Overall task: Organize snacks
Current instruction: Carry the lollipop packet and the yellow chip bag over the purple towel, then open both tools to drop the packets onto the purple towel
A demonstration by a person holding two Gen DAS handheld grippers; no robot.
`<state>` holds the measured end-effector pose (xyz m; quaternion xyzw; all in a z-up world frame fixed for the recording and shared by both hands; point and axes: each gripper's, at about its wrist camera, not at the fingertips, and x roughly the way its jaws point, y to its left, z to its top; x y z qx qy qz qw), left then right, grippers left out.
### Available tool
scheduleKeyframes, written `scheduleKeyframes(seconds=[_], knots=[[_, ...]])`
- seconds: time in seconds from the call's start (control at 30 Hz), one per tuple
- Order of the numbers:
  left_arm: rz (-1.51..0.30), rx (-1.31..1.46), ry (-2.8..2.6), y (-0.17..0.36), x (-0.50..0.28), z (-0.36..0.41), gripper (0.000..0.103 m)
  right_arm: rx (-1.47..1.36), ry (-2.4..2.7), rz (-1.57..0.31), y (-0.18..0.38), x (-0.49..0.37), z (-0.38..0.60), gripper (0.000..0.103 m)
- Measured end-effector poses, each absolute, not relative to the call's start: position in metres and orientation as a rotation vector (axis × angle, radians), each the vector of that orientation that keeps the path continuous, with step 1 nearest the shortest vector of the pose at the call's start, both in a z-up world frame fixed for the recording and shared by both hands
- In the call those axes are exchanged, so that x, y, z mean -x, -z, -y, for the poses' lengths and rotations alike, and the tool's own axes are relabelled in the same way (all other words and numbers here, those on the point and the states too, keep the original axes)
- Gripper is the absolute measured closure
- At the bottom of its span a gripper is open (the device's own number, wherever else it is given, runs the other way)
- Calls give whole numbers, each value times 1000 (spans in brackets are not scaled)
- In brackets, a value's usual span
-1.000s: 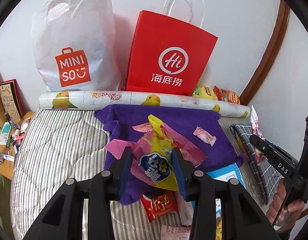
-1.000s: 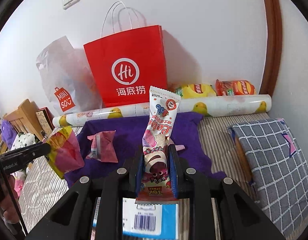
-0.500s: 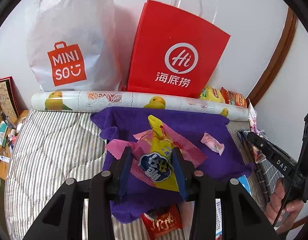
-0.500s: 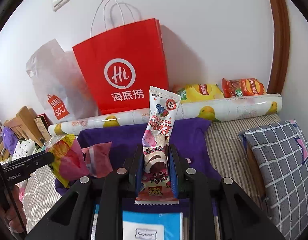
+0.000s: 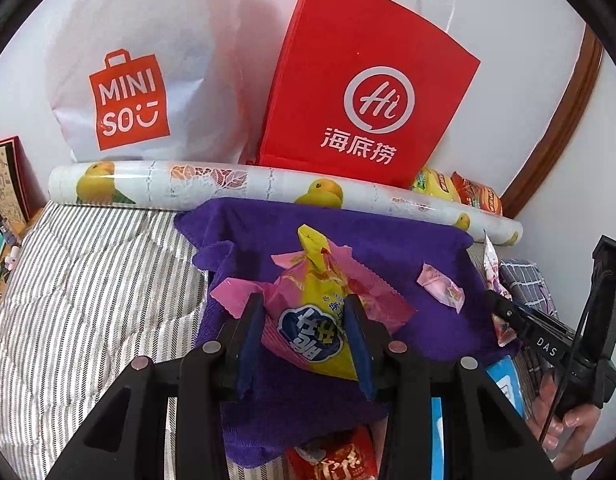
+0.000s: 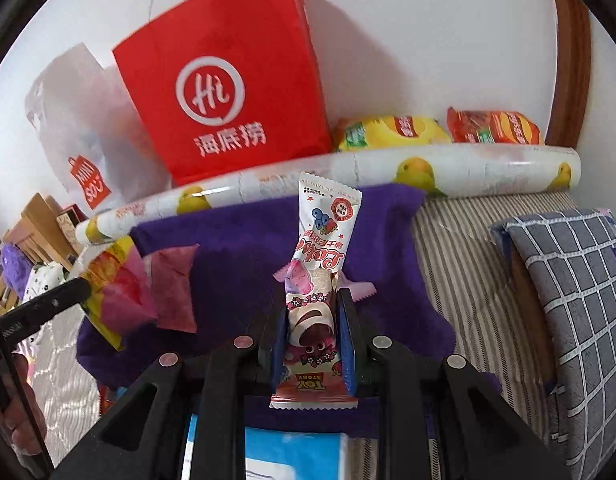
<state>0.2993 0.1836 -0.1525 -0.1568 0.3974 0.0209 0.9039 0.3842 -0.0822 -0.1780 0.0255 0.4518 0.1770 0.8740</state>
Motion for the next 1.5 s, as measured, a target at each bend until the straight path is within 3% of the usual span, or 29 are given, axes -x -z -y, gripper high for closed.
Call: scheduleKeyframes(seconds=[0.57, 0.7, 0.93, 1.03, 1.5], knots=[[-876, 312, -83, 170, -302, -187, 61, -10, -344, -1023, 204, -385, 77, 78], [-890, 341, -74, 171, -302, -191, 61, -11, -331, -1023, 203, -386, 78, 65], [-926, 318, -94, 172, -301, -185, 55, 14, -327, -983, 195, -381, 75, 50], [-900, 314, -110, 164, -298, -186, 49, 12, -334, -959, 189, -377, 76, 42], [-879, 391, -79, 157, -296, -192, 42, -56, -445, -927, 182, -369, 67, 42]])
